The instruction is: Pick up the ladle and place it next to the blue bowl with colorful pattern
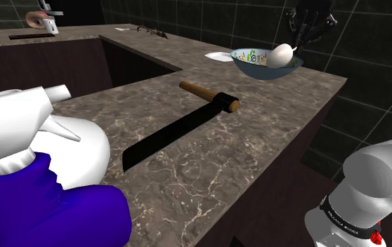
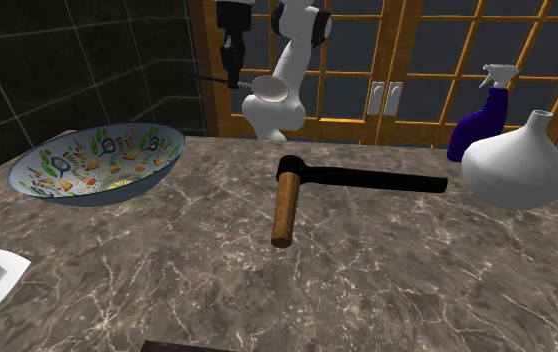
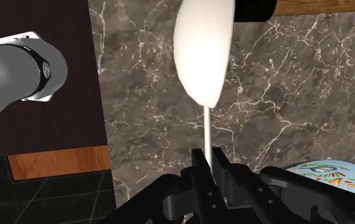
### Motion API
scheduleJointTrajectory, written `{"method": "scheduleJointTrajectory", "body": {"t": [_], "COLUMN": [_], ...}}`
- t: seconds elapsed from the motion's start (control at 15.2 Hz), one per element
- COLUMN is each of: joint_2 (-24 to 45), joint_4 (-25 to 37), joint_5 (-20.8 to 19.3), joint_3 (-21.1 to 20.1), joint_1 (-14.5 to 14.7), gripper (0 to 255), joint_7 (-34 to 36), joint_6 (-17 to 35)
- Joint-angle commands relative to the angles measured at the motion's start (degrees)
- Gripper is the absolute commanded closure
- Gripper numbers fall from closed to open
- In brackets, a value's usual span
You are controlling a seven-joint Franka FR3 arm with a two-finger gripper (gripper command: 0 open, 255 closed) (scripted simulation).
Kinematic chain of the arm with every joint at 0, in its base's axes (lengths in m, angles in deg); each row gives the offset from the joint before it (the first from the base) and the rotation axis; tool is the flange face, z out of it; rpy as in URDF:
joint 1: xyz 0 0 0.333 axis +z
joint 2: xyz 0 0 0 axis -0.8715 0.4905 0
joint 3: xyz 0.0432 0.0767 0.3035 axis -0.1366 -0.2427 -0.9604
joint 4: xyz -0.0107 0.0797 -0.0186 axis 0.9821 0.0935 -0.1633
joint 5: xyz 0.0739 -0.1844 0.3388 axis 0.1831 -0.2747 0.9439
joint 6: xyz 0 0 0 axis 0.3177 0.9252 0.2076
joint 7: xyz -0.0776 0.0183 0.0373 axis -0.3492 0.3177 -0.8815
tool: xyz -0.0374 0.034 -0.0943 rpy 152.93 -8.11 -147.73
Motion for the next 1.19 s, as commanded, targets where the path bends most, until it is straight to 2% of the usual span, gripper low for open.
{"method": "scheduleJointTrajectory", "body": {"t": [0.0, 0.33, 1.12], "joint_2": [-2.4, -6.4, -10.9], "joint_4": [-1.8, -4.2, -16.2], "joint_5": [-1.4, -5.9, -5.9], "joint_3": [2.9, 10.2, 10.2], "joint_1": [-0.3, -1.4, -1.4], "gripper": [255, 255, 255], "joint_7": [-2.9, -10.2, -10.1], "joint_6": [-0.8, -2.5, 5.0]}}
